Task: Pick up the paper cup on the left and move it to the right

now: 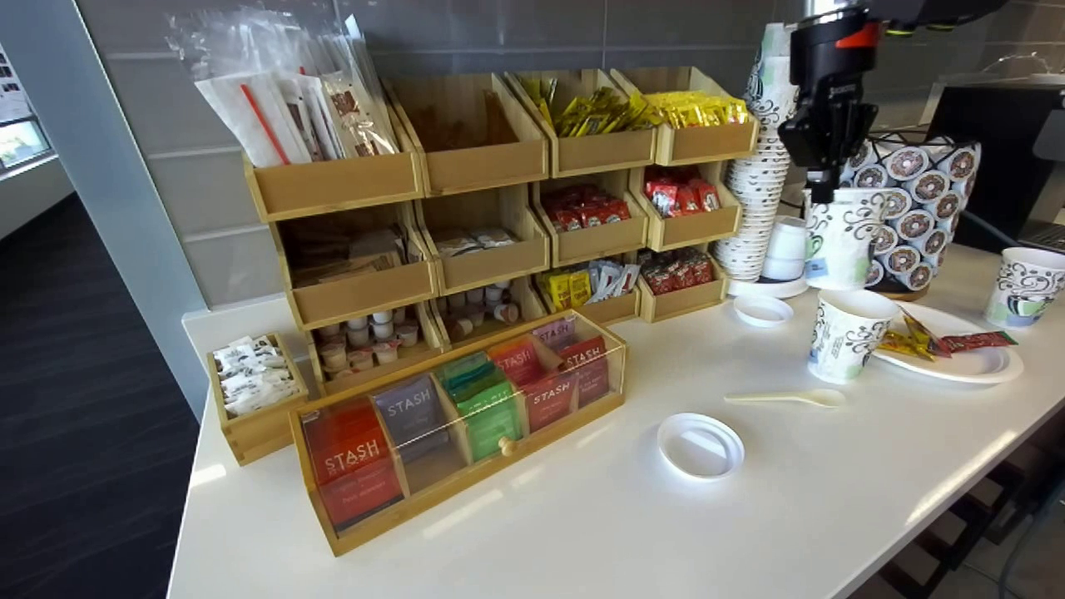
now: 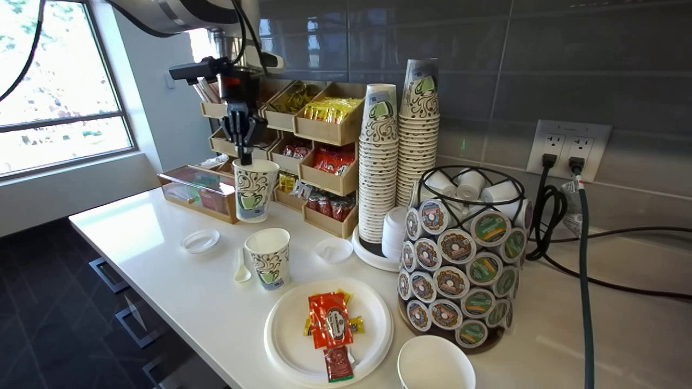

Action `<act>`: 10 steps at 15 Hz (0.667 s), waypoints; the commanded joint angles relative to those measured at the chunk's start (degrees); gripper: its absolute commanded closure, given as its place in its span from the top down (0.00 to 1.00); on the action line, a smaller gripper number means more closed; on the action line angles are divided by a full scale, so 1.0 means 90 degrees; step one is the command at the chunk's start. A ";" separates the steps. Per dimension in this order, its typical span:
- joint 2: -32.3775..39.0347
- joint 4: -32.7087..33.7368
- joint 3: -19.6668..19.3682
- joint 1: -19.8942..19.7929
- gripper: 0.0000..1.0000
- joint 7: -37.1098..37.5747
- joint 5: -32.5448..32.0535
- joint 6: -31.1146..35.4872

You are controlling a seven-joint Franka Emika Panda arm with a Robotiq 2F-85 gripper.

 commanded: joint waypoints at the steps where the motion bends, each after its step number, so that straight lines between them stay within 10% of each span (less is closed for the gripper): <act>1: -0.0353 0.0000 -0.0275 -0.0350 0.01 -0.1028 -0.0147 -0.0609; 10: -0.0403 -0.0367 -0.0978 -0.1014 0.01 -0.3285 -0.0154 0.0034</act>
